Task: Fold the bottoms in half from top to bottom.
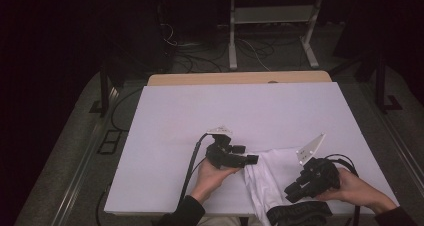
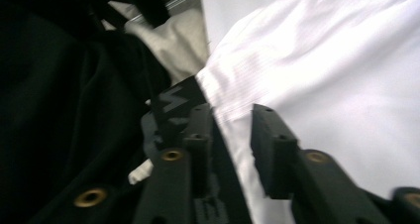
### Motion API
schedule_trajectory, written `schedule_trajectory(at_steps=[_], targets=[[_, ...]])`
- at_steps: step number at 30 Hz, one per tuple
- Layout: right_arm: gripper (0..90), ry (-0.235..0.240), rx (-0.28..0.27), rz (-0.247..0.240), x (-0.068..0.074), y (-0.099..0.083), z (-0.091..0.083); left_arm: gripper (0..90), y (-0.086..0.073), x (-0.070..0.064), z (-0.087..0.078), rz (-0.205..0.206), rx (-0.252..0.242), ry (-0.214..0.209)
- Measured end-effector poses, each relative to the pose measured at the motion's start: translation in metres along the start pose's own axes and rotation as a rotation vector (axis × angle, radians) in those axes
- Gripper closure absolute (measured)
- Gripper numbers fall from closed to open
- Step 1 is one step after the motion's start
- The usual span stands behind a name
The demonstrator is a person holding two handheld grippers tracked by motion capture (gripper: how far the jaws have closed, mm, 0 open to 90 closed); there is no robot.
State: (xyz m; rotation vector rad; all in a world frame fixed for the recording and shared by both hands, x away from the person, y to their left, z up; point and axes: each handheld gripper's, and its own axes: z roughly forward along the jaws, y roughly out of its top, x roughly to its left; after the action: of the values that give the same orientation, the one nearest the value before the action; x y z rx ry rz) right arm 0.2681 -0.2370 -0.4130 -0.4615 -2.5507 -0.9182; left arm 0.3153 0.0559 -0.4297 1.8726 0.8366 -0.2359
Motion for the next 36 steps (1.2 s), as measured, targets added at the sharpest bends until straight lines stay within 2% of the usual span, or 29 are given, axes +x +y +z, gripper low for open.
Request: schedule_trajectory(at_steps=[3,8,13,18,22,26,36], targets=[[55.4,-0.052,-0.04,0.007,-0.001,0.003,-0.008,25.3,0.0,0.001,0.0,-0.002,-0.002,0.002],[33.9,-0.145,-0.105,0.027,-0.006,0.006,-0.024,24.8,0.0,0.003,0.001,0.005,0.011,0.015],[16.2,-0.186,-0.171,0.054,-0.014,0.007,-0.037,24.2,-0.001,0.006,0.003,0.005,0.025,0.033],[12.6,-0.233,-0.207,0.089,-0.027,0.006,-0.047,23.9,-0.002,0.01,0.005,0.004,0.037,0.05],[6.0,-0.267,-0.224,0.124,-0.039,0.001,-0.052,23.7,-0.002,0.014,0.006,0.001,0.047,0.06],[6.5,-0.291,-0.242,0.164,-0.051,-0.006,-0.057,23.2,-0.003,0.017,0.008,0.001,0.062,0.068],[10.7,-0.31,-0.284,0.231,-0.074,-0.021,-0.067,22.7,-0.004,0.025,0.011,-0.008,0.067,0.079]])
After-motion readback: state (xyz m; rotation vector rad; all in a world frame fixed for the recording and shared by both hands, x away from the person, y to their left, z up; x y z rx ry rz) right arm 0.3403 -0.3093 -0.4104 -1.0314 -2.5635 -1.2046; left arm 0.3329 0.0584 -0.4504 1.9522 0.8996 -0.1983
